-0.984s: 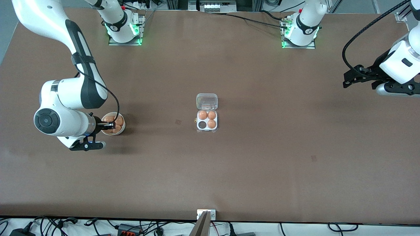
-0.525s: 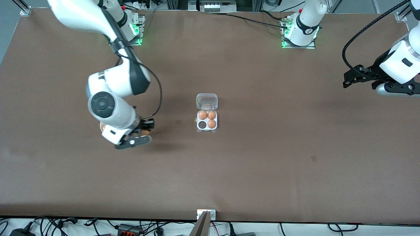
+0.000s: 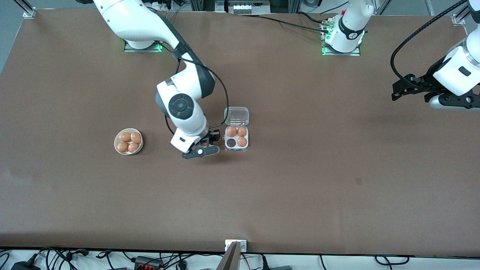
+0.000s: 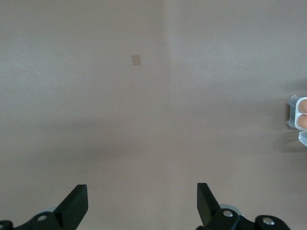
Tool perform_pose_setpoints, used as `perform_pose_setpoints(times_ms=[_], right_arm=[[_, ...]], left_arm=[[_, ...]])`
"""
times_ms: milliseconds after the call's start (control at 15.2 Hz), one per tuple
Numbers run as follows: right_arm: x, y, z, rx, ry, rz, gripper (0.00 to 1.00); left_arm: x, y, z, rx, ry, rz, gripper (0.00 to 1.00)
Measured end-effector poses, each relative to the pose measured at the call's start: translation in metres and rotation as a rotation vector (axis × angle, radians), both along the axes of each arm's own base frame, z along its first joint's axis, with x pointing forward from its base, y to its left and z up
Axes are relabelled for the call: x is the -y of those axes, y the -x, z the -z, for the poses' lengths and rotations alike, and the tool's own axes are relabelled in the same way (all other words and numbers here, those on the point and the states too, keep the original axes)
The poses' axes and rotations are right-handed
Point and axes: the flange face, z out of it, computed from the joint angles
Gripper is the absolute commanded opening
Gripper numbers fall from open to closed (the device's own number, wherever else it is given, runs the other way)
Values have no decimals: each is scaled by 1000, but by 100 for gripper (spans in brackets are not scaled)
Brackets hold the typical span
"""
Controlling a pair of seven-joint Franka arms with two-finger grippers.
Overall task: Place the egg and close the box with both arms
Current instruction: 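Carry the egg with the right gripper to the clear egg carton, then lower the egg into the empty carton slot and open the right gripper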
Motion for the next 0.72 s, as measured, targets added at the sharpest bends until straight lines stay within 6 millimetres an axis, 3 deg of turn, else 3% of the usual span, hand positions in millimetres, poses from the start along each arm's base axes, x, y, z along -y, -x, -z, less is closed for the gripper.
perform_pose_setpoints(times_ms=[328, 721], right_arm=[[-48, 29, 22, 21, -26, 45, 0], [-64, 43, 31, 10, -36, 79, 0]], left_arm=[[0, 0, 0, 0, 0, 0, 100], [0, 0, 0, 0, 0, 0, 100]])
